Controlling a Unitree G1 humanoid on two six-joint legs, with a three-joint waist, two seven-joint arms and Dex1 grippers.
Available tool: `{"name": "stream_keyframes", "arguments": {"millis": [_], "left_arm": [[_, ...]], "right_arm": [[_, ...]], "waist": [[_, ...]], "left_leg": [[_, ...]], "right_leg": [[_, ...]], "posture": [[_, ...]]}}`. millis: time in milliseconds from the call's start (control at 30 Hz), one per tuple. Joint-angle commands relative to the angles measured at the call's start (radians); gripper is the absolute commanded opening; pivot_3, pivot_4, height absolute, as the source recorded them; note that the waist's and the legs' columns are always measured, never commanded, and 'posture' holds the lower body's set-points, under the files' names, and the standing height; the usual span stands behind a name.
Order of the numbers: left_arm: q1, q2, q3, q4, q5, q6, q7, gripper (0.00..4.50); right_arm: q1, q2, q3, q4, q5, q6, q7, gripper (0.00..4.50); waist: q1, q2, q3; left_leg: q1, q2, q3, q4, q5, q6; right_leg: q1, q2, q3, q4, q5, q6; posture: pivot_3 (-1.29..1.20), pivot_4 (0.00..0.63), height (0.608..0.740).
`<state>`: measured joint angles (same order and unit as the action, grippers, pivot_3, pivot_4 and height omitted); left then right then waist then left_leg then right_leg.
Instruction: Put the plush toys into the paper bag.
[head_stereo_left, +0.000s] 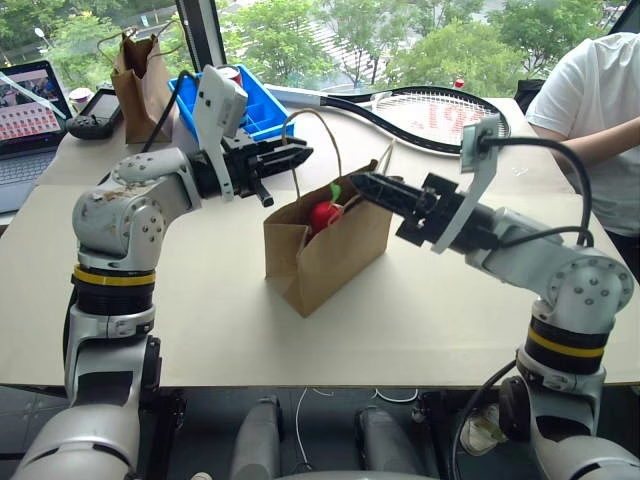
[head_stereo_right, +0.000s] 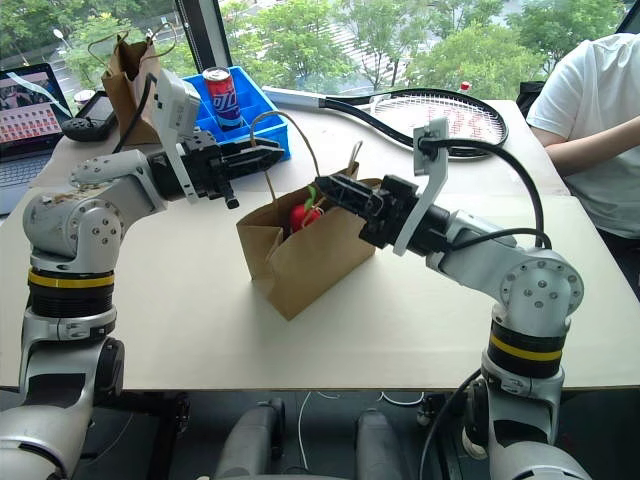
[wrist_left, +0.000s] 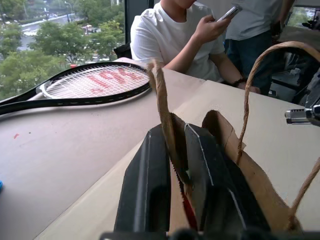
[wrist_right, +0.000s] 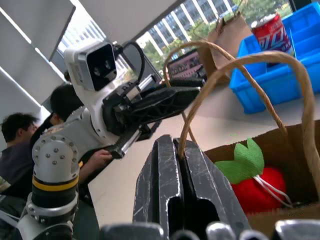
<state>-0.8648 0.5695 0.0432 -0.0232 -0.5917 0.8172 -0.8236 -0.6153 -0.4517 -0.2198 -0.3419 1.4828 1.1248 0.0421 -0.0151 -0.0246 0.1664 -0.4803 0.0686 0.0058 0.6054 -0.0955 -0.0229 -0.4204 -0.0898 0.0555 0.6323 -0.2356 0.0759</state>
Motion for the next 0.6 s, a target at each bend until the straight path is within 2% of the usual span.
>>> {"name": "stream_keyframes", "arguments": {"millis": [33,200,267,367,433,533,600], "left_arm": [[-0.017,0.117,0.056,-0.024,-0.016,0.013,-0.069,2.64],[0.028,0.256,0.125,-0.009,-0.037,0.012,-0.159,4.43],[0.097,0.292,0.162,-0.036,-0.041,-0.019,-0.192,4.50],[0.261,0.326,0.202,-0.138,-0.107,-0.012,-0.283,4.50],[0.350,0.322,0.219,-0.200,-0.136,-0.014,-0.298,4.50],[0.433,0.255,0.214,-0.280,-0.138,-0.043,-0.223,4.50],[0.458,0.223,0.217,-0.305,-0.141,-0.051,-0.191,4.50]], "right_arm": [[-0.019,-0.091,-0.032,-0.043,0.061,-0.004,0.031,1.91],[-0.026,-0.280,-0.068,-0.011,0.070,0.021,0.168,3.59],[0.006,-0.405,-0.085,-0.013,0.031,0.055,0.294,4.29],[0.089,-0.537,-0.079,-0.047,-0.062,0.054,0.458,4.29],[0.146,-0.585,-0.052,-0.074,-0.157,0.013,0.536,4.29],[0.205,-0.569,0.048,-0.108,-0.357,-0.112,0.585,3.60],[0.217,-0.552,0.093,-0.120,-0.444,-0.166,0.606,2.91]], "waist": [[-0.005,0.000,0.000],[-0.003,0.000,0.000],[-0.001,0.000,0.001],[0.003,0.000,0.001],[0.004,-0.001,0.000],[0.004,-0.001,0.001],[0.003,-0.001,0.001]], "left_leg": [[0.000,0.000,0.000,0.000,0.000,0.000],[0.001,0.000,0.000,-0.001,0.000,0.000],[0.001,0.000,0.002,-0.001,0.000,0.000],[0.002,0.000,0.004,-0.001,0.000,0.000],[0.002,0.000,0.005,-0.002,-0.001,0.001],[0.002,0.001,0.007,-0.001,-0.001,0.001],[0.002,0.001,0.007,0.001,-0.003,-0.003]], "right_leg": [[-0.001,0.000,0.000,0.000,0.000,0.000],[0.000,0.000,0.001,-0.001,-0.002,-0.005],[0.000,-0.001,0.002,-0.002,-0.003,-0.006],[0.000,-0.001,0.003,-0.003,-0.004,-0.007],[0.001,-0.002,0.003,-0.004,-0.005,-0.008],[0.000,-0.002,0.004,-0.004,-0.004,-0.009],[-0.001,-0.002,0.004,-0.003,-0.003,-0.009]], "posture": [[0.00,0.150,0.740],[0.00,0.150,0.740],[0.00,0.150,0.740],[0.00,0.150,0.740],[0.00,0.150,0.740],[0.00,0.150,0.740],[0.00,0.150,0.740]]}}
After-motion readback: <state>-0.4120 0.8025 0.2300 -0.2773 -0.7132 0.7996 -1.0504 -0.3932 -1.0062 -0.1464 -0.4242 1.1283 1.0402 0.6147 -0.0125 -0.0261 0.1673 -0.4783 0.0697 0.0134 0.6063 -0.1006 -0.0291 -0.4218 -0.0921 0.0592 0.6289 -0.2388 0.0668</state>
